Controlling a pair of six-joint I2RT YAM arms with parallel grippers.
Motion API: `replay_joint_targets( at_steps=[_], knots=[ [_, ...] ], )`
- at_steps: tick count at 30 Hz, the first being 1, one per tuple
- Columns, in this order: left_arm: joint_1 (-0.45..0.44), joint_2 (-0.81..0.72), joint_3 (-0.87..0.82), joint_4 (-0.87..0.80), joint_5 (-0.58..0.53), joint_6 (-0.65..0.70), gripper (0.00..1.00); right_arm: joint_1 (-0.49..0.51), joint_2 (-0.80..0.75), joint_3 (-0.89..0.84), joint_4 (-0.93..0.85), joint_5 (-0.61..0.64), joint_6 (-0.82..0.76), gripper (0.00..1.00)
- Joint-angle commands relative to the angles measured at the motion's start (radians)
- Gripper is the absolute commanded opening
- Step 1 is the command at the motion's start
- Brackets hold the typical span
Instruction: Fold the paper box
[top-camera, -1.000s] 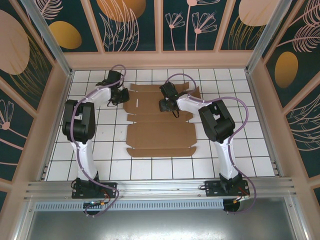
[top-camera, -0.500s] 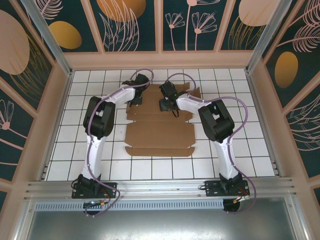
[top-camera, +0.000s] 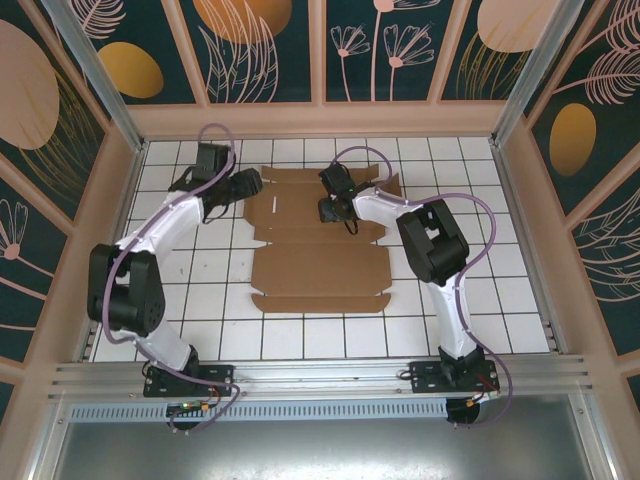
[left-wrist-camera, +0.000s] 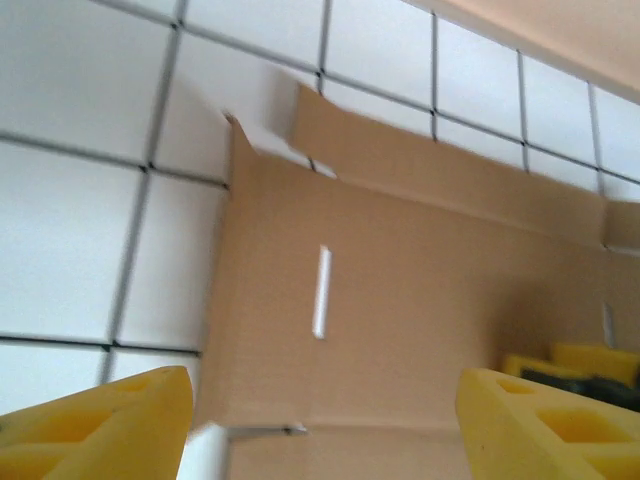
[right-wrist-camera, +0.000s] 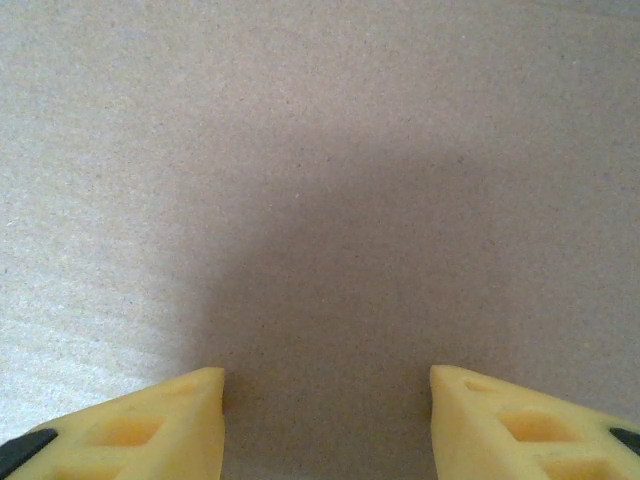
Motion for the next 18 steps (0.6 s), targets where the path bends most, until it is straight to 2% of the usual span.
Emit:
replay_joint_targets(
  at_steps=[1, 5, 8, 12, 18],
  knots=[
    [-0.029, 0.024, -0.152, 0.109, 0.162, -0.070, 0.72, 0.001, 0.154, -0.107, -0.208, -0.091, 0.011, 0.52],
    [-0.028, 0.066, -0.172, 0.098, 0.156, -0.064, 0.73, 0.000, 0.152, -0.110, -0.202, -0.093, 0.014, 0.52],
    [-0.029, 0.129, -0.149, 0.053, 0.086, -0.058, 0.72, 0.001, 0.152, -0.109, -0.202, -0.094, 0.014, 0.52],
    [-0.029, 0.173, -0.142, 0.032, 0.063, -0.045, 0.72, 0.001, 0.150, -0.112, -0.202, -0.092, 0.013, 0.52],
    [-0.034, 0.202, -0.152, 0.117, 0.190, -0.079, 0.72, 0.001, 0.154, -0.118, -0.194, -0.096, 0.015, 0.52]
  ],
)
